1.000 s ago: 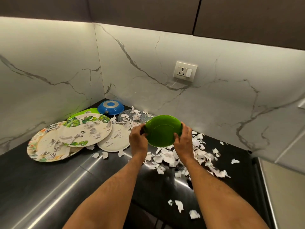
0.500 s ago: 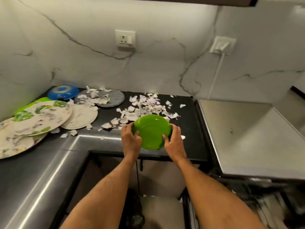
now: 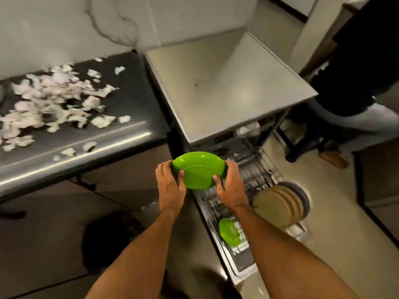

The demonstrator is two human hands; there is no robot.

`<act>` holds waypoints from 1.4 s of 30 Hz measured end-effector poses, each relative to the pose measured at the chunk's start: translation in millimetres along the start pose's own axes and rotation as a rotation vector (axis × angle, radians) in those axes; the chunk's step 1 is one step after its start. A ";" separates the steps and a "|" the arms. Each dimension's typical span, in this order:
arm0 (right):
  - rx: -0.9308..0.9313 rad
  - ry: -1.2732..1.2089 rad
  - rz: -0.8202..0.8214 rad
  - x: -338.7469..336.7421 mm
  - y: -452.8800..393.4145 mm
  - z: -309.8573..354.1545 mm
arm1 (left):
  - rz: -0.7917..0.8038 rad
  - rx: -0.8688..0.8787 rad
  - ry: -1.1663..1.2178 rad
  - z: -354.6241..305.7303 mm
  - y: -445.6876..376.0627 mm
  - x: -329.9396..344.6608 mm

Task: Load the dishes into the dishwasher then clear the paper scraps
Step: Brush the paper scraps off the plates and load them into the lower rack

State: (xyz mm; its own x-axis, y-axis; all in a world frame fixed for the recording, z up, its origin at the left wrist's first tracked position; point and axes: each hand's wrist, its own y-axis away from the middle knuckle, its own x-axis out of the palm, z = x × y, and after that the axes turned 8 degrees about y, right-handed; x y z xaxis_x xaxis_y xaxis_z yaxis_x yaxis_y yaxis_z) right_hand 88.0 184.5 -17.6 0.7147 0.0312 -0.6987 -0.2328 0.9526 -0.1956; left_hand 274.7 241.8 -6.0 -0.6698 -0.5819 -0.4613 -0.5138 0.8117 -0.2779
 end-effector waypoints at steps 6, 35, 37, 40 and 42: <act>0.167 0.085 -0.044 -53.5 42.5 -120.4 | 0.271 -0.045 0.006 -9.0 45.7 118.1; 0.851 0.080 -0.091 32.0 154.4 -409.8 | 0.964 -0.053 -0.204 111.8 138.6 464.2; 0.861 0.075 -0.089 33.2 151.3 -421.3 | 0.985 -0.024 -0.211 116.7 136.6 477.2; 0.870 0.070 -0.062 37.6 149.4 -432.4 | 1.010 -0.020 -0.224 129.0 135.5 488.4; 0.867 0.076 -0.041 42.1 150.4 -436.4 | 1.021 -0.022 -0.238 135.6 135.5 491.2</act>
State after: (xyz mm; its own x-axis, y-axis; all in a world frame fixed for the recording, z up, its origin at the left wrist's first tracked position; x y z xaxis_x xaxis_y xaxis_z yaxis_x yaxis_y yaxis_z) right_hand -204.8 197.0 -376.8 0.6585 0.0013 -0.7526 0.3980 0.8481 0.3497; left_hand -51.2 72.9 -384.5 -0.6688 0.4062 -0.6227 0.2251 0.9089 0.3511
